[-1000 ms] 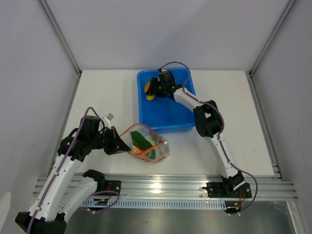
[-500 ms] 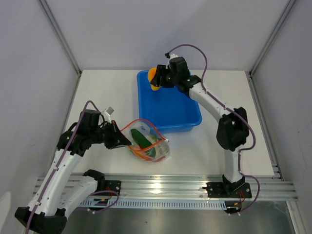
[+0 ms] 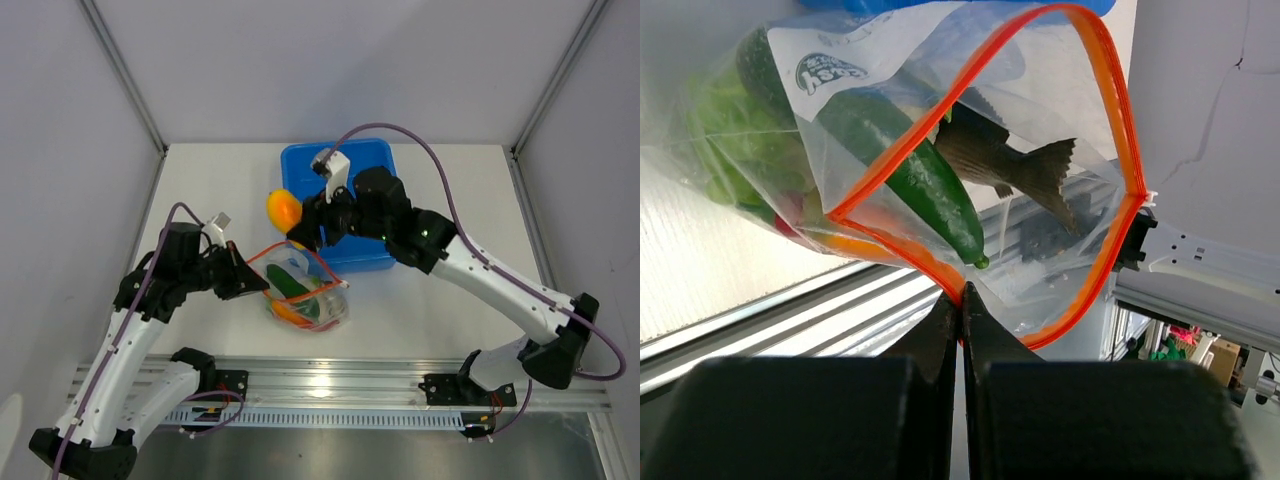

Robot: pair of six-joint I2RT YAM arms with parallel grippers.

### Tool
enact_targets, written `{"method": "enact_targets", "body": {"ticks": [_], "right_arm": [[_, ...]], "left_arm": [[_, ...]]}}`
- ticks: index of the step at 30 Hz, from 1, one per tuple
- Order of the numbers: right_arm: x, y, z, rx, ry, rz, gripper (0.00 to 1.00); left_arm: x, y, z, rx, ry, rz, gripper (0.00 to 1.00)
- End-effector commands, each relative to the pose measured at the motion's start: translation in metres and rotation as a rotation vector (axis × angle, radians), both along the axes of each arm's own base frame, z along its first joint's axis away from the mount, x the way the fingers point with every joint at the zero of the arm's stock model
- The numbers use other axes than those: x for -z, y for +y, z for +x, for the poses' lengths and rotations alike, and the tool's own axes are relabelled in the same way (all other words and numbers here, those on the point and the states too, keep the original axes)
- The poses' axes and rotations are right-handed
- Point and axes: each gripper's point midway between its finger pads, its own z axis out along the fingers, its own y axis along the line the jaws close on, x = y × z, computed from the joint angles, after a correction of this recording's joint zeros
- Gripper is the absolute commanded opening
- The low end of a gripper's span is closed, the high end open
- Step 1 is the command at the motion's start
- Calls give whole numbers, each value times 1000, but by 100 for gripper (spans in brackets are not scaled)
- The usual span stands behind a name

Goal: Place the food in the zip-top bag and seal the zipper
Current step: Place the fake fruit in the zipper food storage bag.

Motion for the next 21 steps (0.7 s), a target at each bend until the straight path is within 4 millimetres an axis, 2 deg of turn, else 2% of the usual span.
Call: {"method": "enact_targets", "body": {"ticks": [1,2,8,12,16,19,21], "right_arm": [[17,-8,-28,-57,-44,-49,0],[38,-9,-34,-61,-24,-79,0],[71,-2,-58,-85,-25,-127,0],[103,3,-58,-95,2,-214,0],[109,0,-59,-91,-36,-271,0],[105,-10,-58,-58,-65,-290,16],[108,-15,-58,-45,-57,-315,21]], "left_arm": [[-13,0,12,-20,-102,-21,1],[-7,0,11,-19,-91,-23,1],[-2,-2,12,-7,-100,-34,1],[-7,-7,13,12,-115,-64,1],[-10,-8,15,24,-136,-63,1],[-10,-7,17,21,-149,-55,0],[-12,-8,16,26,-163,-65,1]]}}
